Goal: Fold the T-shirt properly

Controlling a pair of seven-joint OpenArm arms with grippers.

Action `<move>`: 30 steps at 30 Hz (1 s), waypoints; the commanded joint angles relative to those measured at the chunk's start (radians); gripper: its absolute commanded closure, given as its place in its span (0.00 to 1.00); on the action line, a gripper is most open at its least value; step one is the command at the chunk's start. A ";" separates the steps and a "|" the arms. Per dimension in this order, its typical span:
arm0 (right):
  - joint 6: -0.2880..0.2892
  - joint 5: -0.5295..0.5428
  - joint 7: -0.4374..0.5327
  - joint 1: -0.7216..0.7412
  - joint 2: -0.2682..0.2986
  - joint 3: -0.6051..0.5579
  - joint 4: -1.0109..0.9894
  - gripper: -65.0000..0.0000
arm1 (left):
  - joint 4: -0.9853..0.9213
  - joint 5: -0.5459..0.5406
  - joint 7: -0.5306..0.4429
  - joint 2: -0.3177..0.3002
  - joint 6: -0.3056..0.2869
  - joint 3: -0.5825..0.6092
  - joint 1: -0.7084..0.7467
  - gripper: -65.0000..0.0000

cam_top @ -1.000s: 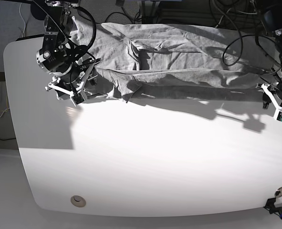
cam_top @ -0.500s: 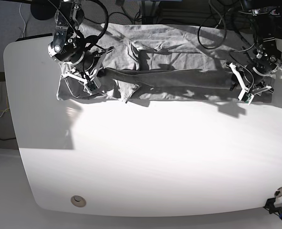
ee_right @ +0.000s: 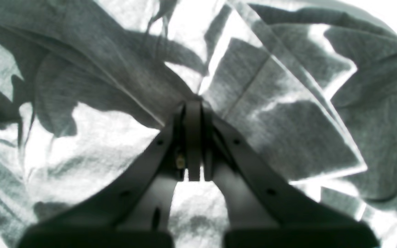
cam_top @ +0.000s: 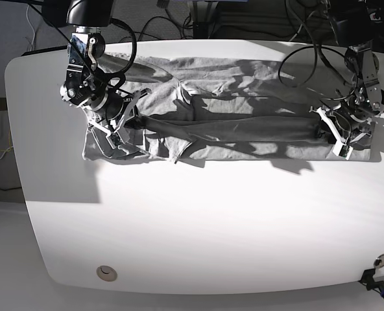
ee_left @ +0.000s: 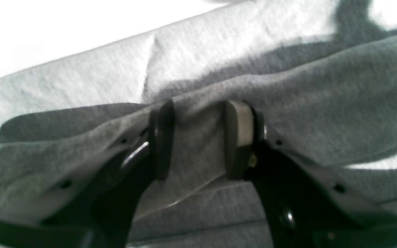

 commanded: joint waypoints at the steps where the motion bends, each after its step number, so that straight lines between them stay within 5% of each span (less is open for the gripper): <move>1: -0.021 -0.073 -0.059 0.024 0.014 0.003 -0.002 1.00 | -0.010 0.025 0.020 -0.023 0.009 0.020 -0.030 0.67; 8: -0.021 -0.075 -0.059 0.036 0.006 0.003 -0.007 1.00 | 0.102 0.016 0.027 -0.036 0.007 0.002 -0.035 0.67; 12: -0.021 -0.073 -0.059 0.036 0.006 0.003 -0.007 1.00 | 0.117 -0.024 0.129 -0.053 0.000 -0.116 -0.061 0.66; 18: -0.021 -0.070 -0.059 0.036 0.008 0.003 -0.007 1.00 | 0.065 -0.199 0.262 -0.125 -0.043 -0.265 -0.073 0.41; 25: -0.021 -0.070 -0.059 0.035 0.006 0.003 -0.007 1.00 | -0.108 -0.380 0.273 -0.194 -0.043 -0.255 -0.035 0.40; 30: -0.021 -0.070 -0.059 0.035 0.006 0.003 -0.007 1.00 | -0.146 -0.383 0.268 -0.204 -0.043 -0.230 -0.035 0.40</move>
